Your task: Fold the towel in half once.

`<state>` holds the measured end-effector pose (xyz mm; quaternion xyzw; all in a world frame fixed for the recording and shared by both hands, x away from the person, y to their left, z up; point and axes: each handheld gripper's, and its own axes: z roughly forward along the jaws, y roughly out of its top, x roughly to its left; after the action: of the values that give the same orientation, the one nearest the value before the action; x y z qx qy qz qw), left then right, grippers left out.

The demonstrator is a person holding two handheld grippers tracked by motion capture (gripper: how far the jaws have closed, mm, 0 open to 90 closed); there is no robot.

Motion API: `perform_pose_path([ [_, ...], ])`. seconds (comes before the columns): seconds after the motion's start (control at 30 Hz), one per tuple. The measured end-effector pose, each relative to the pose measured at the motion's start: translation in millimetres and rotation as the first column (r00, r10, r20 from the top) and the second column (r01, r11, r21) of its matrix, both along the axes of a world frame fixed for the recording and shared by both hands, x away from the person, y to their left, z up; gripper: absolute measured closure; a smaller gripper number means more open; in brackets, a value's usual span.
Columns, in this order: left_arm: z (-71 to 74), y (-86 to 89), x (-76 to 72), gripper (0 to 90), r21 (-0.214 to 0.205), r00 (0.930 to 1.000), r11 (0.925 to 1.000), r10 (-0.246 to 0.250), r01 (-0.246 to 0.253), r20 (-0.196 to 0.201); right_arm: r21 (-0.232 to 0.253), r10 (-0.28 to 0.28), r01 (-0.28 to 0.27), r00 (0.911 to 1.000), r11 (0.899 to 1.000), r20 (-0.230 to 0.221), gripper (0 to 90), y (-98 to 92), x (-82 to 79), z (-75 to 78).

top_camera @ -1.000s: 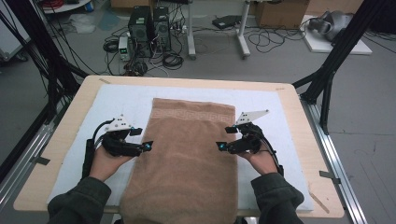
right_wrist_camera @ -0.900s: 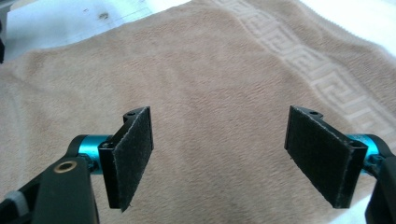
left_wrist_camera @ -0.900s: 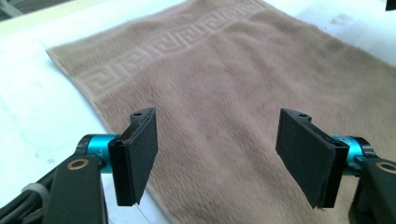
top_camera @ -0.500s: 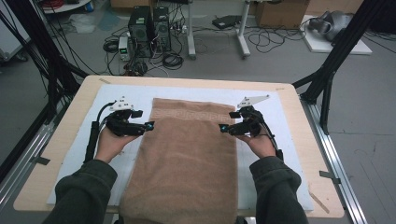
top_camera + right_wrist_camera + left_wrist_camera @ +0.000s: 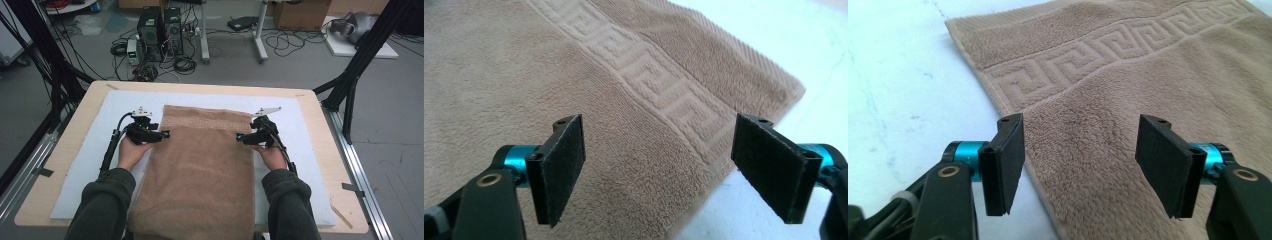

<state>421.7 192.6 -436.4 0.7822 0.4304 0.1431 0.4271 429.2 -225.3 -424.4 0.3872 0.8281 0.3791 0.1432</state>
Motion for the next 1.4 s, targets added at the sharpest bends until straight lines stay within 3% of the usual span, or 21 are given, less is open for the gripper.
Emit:
perform_pose_path([
  [0.17, -8.9, -7.3, 0.8, 46.9, 0.070, 0.9997, 0.9973, -0.020, 0.021, -0.010, -0.028, -0.017, 0.016, 0.9990, 0.999, -0.042, 27.7, -0.7, 5.0, -11.7],
  [0.3, -8.4, -12.8, -1.6, 55.7, 0.149, 0.9995, 0.9888, -0.019, 0.015, 0.026, -0.031, -0.019, 0.018, 0.9988, 0.999, -0.045, 38.8, -1.1, 6.5, -15.8],
  [0.33, -8.2, -13.3, -1.8, 57.5, 0.145, 0.9997, 0.9894, -0.008, 0.005, 0.023, -0.036, -0.008, 0.007, 0.9989, 0.999, -0.046, 47.4, -1.1, 6.5, -15.6],
  [0.43, -7.7, -12.6, -1.6, 62.9, 0.142, 0.9998, 0.9899, -0.003, 0.001, 0.018, -0.075, -0.001, -0.001, 0.9998, 0.997, -0.021, 55.2, 2.0, 4.1, -16.5],
  [0.6, -7.1, -9.7, -0.4, 78.3, 0.114, 1.0000, 0.9934, -0.008, 0.008, 0.000, -0.053, 0.012, -0.014, 0.9993, 0.998, -0.036, 79.4, -0.9, 5.2, -15.3],
  [0.67, -7.6, -7.4, 1.2, 81.4, 0.093, 0.9999, 0.9957, -0.001, 0.002, -0.011, -0.061, 0.027, -0.029, 0.9991, 0.998, -0.033, 83.6, 0.8, 5.1, -14.9],
  [0.9, -1.6, -1.0, 1.0, 85.1, 0.047, 0.9997, 0.9988, -0.008, 0.009, -0.025, -0.005, 0.022, -0.023, 0.9978, 1.000, -0.063, 84.8, -3.2, 4.9, -12.0],
  [1.07, 13.2, 7.3, -7.0, 85.3, 0.026, 0.9989, 0.9986, -0.046, 0.046, -0.009, 0.041, 0.052, -0.050, 0.9974, 0.998, -0.050, 84.7, -6.9, -1.5, -0.1],
  [1.13, 20.4, 9.2, -12.2, 85.3, 0.028, 0.9975, 0.9972, -0.070, 0.069, 0.013, 0.075, 0.067, -0.064, 0.9972, 0.995, -0.034, 84.8, -9.5, -7.6, 9.0],
  [1.27, 37.6, 14.2, -24.1, 85.3, -0.012, 0.9947, 0.9963, -0.084, 0.085, 0.058, 0.111, 0.098, -0.097, 0.9951, 0.989, -0.007, 84.8, -14.1, -20.0, 25.1],
  [1.4, 48.6, 19.0, -43.2, 85.3, 0.008, 0.9887, 0.9916, -0.130, 0.129, 0.075, 0.134, 0.145, -0.143, 0.9894, 0.981, -0.008, 84.7, -14.6, -34.8, 36.2],
])
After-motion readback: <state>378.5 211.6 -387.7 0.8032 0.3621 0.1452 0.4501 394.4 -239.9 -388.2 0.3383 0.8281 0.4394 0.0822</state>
